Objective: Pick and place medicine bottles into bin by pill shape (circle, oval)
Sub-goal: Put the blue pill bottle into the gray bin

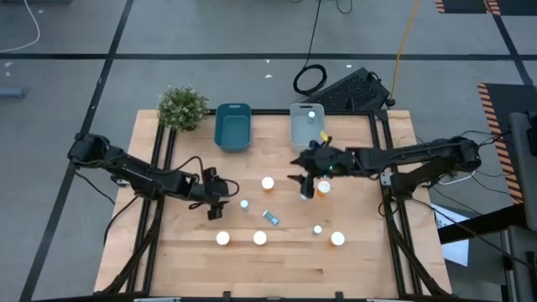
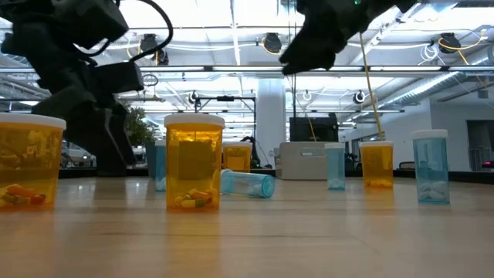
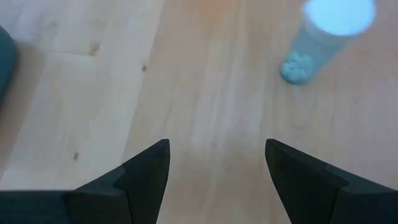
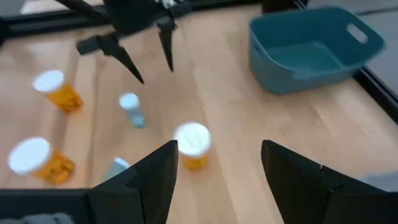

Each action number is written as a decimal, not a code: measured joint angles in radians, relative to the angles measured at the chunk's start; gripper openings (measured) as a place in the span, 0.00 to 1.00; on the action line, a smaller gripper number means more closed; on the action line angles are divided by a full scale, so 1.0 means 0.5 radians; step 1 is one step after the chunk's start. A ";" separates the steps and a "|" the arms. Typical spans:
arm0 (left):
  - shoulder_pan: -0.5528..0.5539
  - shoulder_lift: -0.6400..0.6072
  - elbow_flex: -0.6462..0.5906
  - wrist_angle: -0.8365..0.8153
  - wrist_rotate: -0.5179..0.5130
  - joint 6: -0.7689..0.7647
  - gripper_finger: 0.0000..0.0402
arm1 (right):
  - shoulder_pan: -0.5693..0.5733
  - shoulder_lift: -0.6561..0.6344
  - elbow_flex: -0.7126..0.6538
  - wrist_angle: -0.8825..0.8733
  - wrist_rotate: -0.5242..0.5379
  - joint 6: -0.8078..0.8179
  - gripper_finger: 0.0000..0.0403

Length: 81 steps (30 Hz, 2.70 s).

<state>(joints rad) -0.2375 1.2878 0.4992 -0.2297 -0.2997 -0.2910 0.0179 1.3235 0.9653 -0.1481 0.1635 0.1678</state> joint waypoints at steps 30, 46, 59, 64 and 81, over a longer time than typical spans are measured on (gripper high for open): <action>-0.236 -0.029 -0.755 1.261 -0.295 0.013 0.67 | 0.148 1.339 1.026 0.138 -0.303 -0.114 0.68; -0.242 -0.028 -0.789 1.449 -0.180 0.170 0.67 | 0.101 1.558 1.034 0.399 -0.539 -0.184 0.64; -0.242 -0.028 -0.789 1.457 -0.180 0.192 0.67 | 0.066 1.605 1.029 0.359 -0.539 -0.208 0.58; -0.242 -0.028 -0.789 1.457 -0.180 0.192 0.67 | 0.066 1.605 1.029 0.341 -0.542 -0.218 0.48; -0.242 -0.028 -0.787 1.457 -0.181 0.193 0.67 | 0.067 1.612 1.029 0.348 -0.594 -0.218 0.31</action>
<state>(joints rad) -0.3584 1.2739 0.1055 0.4988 -0.3901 -0.1944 0.0513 2.1296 1.4799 0.0261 -0.1337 0.0589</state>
